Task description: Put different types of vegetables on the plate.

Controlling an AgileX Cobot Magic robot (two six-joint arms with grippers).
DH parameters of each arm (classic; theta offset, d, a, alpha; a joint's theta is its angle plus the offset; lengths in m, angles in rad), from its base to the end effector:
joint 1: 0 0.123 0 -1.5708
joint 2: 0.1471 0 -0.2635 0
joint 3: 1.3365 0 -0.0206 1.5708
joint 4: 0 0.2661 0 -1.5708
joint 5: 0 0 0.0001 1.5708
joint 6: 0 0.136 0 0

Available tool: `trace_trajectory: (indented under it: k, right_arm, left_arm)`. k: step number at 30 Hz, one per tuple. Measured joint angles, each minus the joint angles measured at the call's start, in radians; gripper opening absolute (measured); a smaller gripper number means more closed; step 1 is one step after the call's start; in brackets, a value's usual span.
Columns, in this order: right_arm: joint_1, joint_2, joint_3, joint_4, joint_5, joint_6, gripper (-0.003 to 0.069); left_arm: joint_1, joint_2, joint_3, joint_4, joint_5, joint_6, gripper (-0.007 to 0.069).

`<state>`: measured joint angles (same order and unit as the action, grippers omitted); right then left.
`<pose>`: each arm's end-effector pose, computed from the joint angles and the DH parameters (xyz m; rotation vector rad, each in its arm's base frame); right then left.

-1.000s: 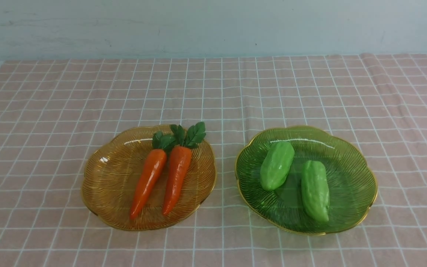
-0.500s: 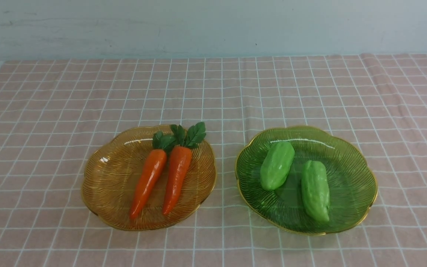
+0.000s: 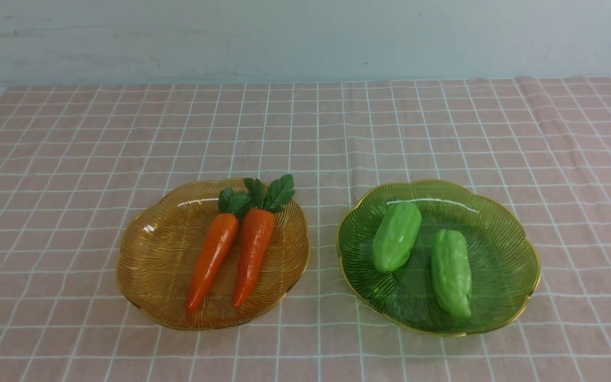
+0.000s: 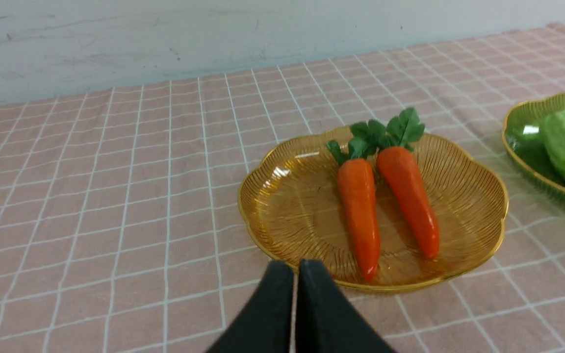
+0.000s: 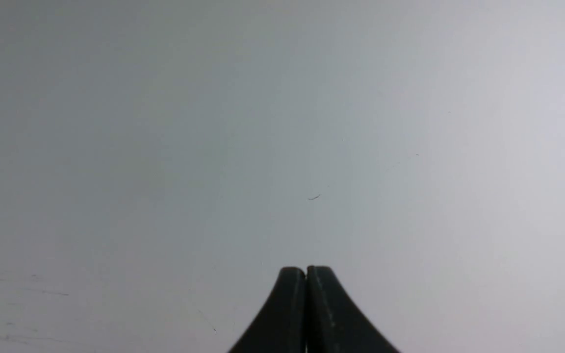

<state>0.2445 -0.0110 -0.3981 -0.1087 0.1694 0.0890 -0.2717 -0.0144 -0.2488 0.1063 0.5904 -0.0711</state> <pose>0.0898 0.0198 0.3473 -0.1473 1.2363 0.1850 0.1116 -0.0227 0.2365 0.2189 1.7963 -0.1276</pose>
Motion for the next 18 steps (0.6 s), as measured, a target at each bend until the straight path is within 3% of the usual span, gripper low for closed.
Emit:
trace_trajectory:
  k: [8,18]
  right_arm:
    - [0.000,0.000,0.000,0.000,0.002,0.000,-0.0015]
    - [0.000,0.000,0.000,0.000,0.004,0.002,-0.0015]
  left_arm:
    - [0.098,0.000,0.158,-0.049,-0.136,0.080,-0.0001]
    - [0.104,0.000,0.271,-0.049,-0.183,0.084,-0.0001]
